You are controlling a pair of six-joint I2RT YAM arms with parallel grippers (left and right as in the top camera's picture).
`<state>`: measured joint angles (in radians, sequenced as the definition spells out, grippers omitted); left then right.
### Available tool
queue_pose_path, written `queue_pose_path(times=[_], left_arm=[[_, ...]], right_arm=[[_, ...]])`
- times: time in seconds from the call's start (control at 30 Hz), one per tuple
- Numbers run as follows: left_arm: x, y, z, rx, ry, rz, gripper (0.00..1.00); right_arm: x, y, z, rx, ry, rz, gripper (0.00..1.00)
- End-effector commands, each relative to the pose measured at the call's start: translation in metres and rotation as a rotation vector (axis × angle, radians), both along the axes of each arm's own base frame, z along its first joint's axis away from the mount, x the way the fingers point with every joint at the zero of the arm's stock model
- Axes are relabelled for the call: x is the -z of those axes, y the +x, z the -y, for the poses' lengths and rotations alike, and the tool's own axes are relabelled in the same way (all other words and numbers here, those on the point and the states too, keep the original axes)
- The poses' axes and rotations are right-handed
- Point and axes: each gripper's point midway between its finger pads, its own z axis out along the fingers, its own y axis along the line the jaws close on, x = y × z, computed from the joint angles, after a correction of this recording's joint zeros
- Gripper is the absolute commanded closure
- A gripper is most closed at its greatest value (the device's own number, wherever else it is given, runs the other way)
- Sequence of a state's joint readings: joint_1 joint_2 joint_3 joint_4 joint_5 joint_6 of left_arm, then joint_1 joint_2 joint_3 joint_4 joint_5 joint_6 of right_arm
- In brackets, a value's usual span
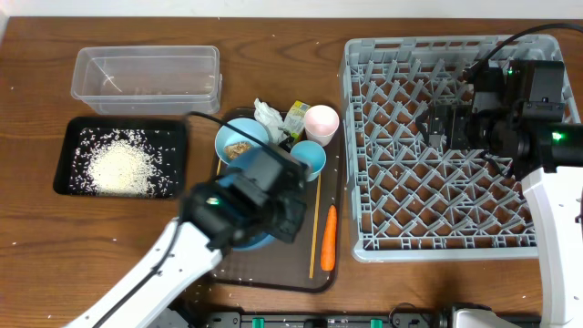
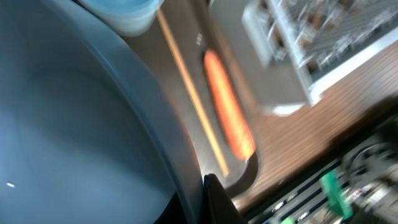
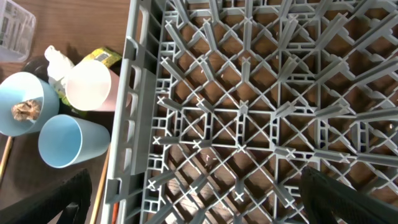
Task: Sort waste into correct bins and load items into the dishwasher rack
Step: 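Carry the blue plate back and set it on the dark tray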
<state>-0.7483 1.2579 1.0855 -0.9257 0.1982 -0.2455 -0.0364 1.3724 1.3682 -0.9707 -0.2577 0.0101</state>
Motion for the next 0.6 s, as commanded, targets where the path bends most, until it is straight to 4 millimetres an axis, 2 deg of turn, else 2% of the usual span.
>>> queue_pose_path(times=[0.0, 0.07, 0.27, 0.37, 0.5, 0.53, 0.57], left_arm=[[0.028, 0.005, -0.016, -0.063, 0.182, 0.014, 0.94], [0.047, 0.002, -0.016, -0.053, 0.238, -0.021, 0.94], [0.086, -0.002, -0.006, -0.011, 0.33, -0.095, 0.94], [0.098, -0.007, 0.0, 0.016, 0.355, -0.114, 0.94], [0.101, -0.012, 0.007, 0.043, 0.357, -0.111, 0.94], [0.101, -0.013, 0.009, 0.048, 0.354, -0.107, 0.92], [0.101, -0.014, 0.01, 0.053, 0.354, -0.106, 0.77]], right_arm=[[-0.006, 0.003, 0.003, 0.0, -0.007, 0.018, 0.01], [-0.006, 0.003, 0.003, 0.0, -0.007, 0.018, 0.01], [-0.006, 0.003, 0.003, 0.0, -0.007, 0.018, 0.01], [-0.006, 0.003, 0.003, -0.001, -0.007, 0.019, 0.01], [-0.006, 0.003, 0.003, -0.001, -0.007, 0.019, 0.01], [-0.006, 0.003, 0.003, -0.001, -0.007, 0.019, 0.01], [-0.006, 0.003, 0.003, 0.0, -0.007, 0.02, 0.01]])
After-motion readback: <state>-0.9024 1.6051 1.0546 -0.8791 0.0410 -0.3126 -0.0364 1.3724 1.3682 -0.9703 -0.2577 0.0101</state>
